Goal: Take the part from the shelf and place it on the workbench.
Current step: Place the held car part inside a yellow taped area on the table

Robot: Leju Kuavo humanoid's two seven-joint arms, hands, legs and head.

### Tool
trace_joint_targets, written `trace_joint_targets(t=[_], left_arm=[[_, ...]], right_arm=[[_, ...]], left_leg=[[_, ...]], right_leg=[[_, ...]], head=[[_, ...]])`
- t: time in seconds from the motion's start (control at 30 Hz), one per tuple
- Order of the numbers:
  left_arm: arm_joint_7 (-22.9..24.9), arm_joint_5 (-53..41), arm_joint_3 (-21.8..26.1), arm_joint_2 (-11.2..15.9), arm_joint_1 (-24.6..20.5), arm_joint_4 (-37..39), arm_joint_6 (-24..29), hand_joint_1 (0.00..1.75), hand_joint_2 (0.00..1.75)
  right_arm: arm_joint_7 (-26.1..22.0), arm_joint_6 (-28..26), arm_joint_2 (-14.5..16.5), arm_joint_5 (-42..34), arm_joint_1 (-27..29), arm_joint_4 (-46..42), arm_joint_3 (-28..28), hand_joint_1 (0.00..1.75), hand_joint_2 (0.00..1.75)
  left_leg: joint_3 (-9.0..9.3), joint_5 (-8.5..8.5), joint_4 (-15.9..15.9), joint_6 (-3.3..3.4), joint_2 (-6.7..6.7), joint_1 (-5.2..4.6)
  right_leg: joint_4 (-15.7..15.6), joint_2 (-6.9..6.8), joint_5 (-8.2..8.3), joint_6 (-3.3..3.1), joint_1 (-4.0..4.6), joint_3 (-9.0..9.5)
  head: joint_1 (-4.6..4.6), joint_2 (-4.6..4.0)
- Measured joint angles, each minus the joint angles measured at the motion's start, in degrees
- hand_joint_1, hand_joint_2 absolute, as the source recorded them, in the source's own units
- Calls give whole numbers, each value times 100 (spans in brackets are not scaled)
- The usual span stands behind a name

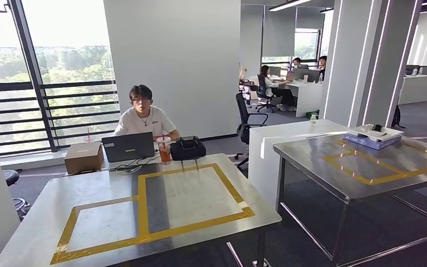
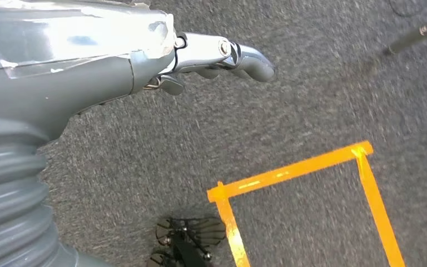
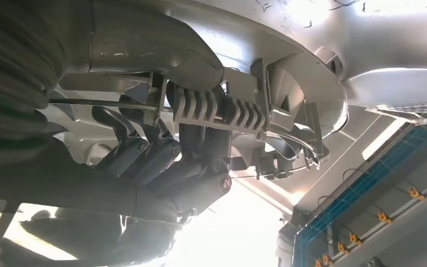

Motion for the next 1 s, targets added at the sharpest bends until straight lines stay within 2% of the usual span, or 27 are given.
trace_joint_targets(t=[0.03, 0.07, 0.1, 0.17, 0.23, 0.27, 0.3, 0.37, 0.4, 0.43, 0.5, 0.53, 0.6, 0.67, 0.7, 0.73, 0.77, 0.8, 0.87, 0.9, 0.93, 1.0], left_arm=[[-33, -48, 45, -7, -18, 32, -5, 0, 175], [-67, -90, 93, -18, -42, 70, -10, 0, 175], [-102, -129, 132, -31, -76, 117, -13, 0, 175], [-191, -200, 176, -50, -175, 239, 11, 0, 175], [-305, -291, 200, -52, -265, 376, 69, 0, 175], [-364, -349, 217, -52, -297, 449, 103, 0, 175], [-418, -407, 234, -51, -325, 519, 138, 0, 175], [-502, -513, 267, -47, -369, 643, 197, 0, 175], [-532, -550, 284, -42, -388, 689, 216, 0, 175], [-558, -578, 303, -36, -402, 732, 228, 0, 175], [-593, -620, 359, -23, -415, 811, 232, 0, 175], [-604, -634, 389, -16, -417, 845, 232, 0, 175], [-624, -652, 438, -2, -428, 902, 230, 0, 175], [-637, -654, 465, 7, -467, 945, 201, 0, 175], [-641, -654, 486, 6, -493, 960, 165, 0, 175], [-641, -654, 519, 3, -513, 970, 114, 0, 175], [-641, -653, 561, -2, -527, 976, 55, 0, 175], [-641, -652, 612, -6, -535, 977, -7, 0, 175], [-636, -652, 711, -8, -551, 970, -107, 0, 175], [-632, -657, 760, -7, -564, 961, -146, 0, 175], [-629, -669, 802, -7, -583, 949, -179, 0, 175], [-626, -705, 879, -7, -612, 921, -235, 0, 175]], right_arm=[[21, -2, -5, -3, -12, 14, 8, 168, 175], [49, -3, -13, -8, -30, 31, 19, 168, 175], [77, -3, -24, -14, -52, 52, 28, 168, 175], [127, -4, -50, -19, -89, 121, 51, 168, 175], [152, -27, -66, -19, -133, 208, 83, 168, 175], [158, -48, -71, -20, -165, 253, 104, 168, 175], [162, -72, -78, -22, -203, 292, 128, 168, 175], [183, -118, -98, -26, -291, 361, 178, 168, 175], [204, -144, -105, -26, -336, 390, 201, 168, 175], [231, -175, -108, -25, -376, 418, 224, 168, 175], [284, -242, -105, -23, -445, 462, 267, 168, 175], [303, -267, -102, -22, -474, 478, 287, 168, 175], [333, -302, -95, -21, -520, 498, 324, 168, 175], [355, -342, -91, -22, -539, 511, 352, 168, 175], [375, -366, -91, -22, -545, 515, 369, 168, 175], [401, -389, -90, -21, -551, 518, 387, 168, 175], [429, -406, -90, -21, -556, 518, 408, 168, 175], [450, -420, -90, -19, -559, 516, 431, 168, 175], [459, -437, -90, -15, -565, 499, 471, 168, 175], [456, -446, -92, -13, -570, 485, 483, 168, 175], [452, -455, -94, -11, -575, 470, 491, 168, 175], [432, -464, -98, -15, -580, 441, 497, 168, 175]], left_leg=[[50, 32, -61, 5, -71, 24], [114, 73, -136, 14, -147, 55], [175, 120, -209, 23, -226, 85], [228, 178, -273, 31, -402, 125], [218, 184, -266, 24, -592, 144], [221, 179, -258, 13, -690, 159], [225, 168, -242, -8, -785, 178], [218, 124, -176, -84, -957, 213], [198, 96, -133, -133, -1024, 217], [172, 76, -99, -177, -1075, 218], [124, 66, -85, -241, -1142, 226], [114, 63, -83, -264, -1122, 240], [21, -49, 104, -311, -874, 244], [-306, -368, 757, -349, -555, 246], [-523, -538, 1175, -360, -484, 255], [-702, -636, 1500, -366, -455, 262], [-778, -619, 1615, -366, -445, 266], [-735, -497, 1501, -358, -440, 266], [-352, -114, 730, -307, -404, 254], [-162, 6, 361, -280, -373, 237], [-36, 62, 114, -254, -348, 218], [11, 37, -5, -220, -340, 180]], right_leg=[[-6, -20, -11, 19, 2, 21], [44, 77, -48, 32, 1, 19], [195, 235, -122, 39, -3, -33], [861, 602, -376, 40, -45, -364], [1523, 701, -548, 92, -98, -749], [1570, 708, -500, 156, -133, -816], [1378, 715, -358, 236, -170, -768], [572, 822, 37, 389, -250, -454], [252, 870, 171, 400, -272, -320], [68, 906, 242, 380, -277, -242], [18, 863, 262, 274, -249, -221], [16, 829, 266, 234, -249, -220], [5, 746, 256, 152, -259, -198], [1, 662, 224, 87, -241, -173], [1, 618, 211, 69, -225, -166], [1, 579, 200, 57, -212, -161], [2, 543, 191, 51, -202, -153], [2, 517, 181, 50, -196, -140], [1, 485, 159, 60, -184, -102], [2, 476, 147, 76, -166, -91], [2, 466, 137, 95, -151, -87], [-12, 443, 126, 147, -135, -84]], head=[[0, 1], [0, -1], [0, 1], [16, 1], [32, 2], [33, 2], [36, 2], [51, 3], [60, 2], [66, 2], [66, 0], [62, 1], [41, 1], [23, 0], [19, 1], [19, 1], [18, 0], [16, 1], [16, 0], [18, 0], [18, 1], [22, 1]])
